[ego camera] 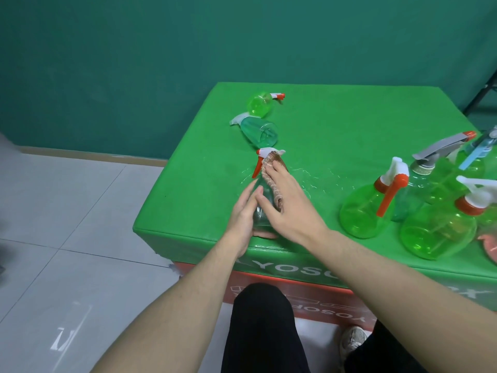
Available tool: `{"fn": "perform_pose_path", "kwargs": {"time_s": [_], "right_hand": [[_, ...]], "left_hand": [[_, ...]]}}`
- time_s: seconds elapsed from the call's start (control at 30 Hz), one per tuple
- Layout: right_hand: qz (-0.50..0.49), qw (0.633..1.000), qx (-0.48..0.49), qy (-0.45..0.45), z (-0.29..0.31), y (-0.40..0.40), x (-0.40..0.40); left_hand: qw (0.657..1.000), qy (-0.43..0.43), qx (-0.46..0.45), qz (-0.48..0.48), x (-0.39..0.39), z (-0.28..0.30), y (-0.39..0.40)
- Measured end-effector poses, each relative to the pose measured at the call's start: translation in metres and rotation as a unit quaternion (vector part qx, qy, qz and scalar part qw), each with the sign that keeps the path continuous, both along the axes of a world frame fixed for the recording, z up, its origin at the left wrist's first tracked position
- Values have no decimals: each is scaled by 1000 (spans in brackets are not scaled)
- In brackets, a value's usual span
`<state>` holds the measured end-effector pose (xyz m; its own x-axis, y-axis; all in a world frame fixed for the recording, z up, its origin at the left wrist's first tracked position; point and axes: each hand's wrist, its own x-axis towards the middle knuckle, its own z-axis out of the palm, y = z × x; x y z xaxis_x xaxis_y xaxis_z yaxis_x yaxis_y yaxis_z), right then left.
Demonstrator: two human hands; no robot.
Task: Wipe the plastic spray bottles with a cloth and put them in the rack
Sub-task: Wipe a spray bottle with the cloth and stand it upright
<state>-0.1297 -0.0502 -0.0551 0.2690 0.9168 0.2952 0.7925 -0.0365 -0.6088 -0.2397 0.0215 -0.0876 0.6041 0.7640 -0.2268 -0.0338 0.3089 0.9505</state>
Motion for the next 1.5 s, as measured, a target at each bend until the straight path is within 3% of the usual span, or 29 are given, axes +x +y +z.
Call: {"fn": "perform_pose_path", "kwargs": {"time_s": [0.27, 0.5, 0.67, 0.83, 1.07, 1.17, 1.5], "right_hand": [[34, 993, 30, -110, -16, -33, -7], [59, 989, 53, -122, -35, -52, -18], [30, 993, 75, -87, -25, -37, -17], [-8, 998, 34, -45, -7, -9, -17], [-54, 990, -28, 125, 15, 26, -4], [-65, 986, -26, 150, 12, 27, -3], [3, 996, 53, -76, -13, -14, -19]], "left_hand": [[999, -43, 10, 24, 4, -6, 3], [997, -56, -2, 55, 6, -6, 4], [996, -69, -18, 55, 3, -3, 4], [996, -73, -44, 18, 0, -3, 7], [997, -57, -53, -4, -2, 1, 5], [998, -44, -45, -7, -3, 1, 5], [998, -49, -17, 26, 2, -9, 6]]}}
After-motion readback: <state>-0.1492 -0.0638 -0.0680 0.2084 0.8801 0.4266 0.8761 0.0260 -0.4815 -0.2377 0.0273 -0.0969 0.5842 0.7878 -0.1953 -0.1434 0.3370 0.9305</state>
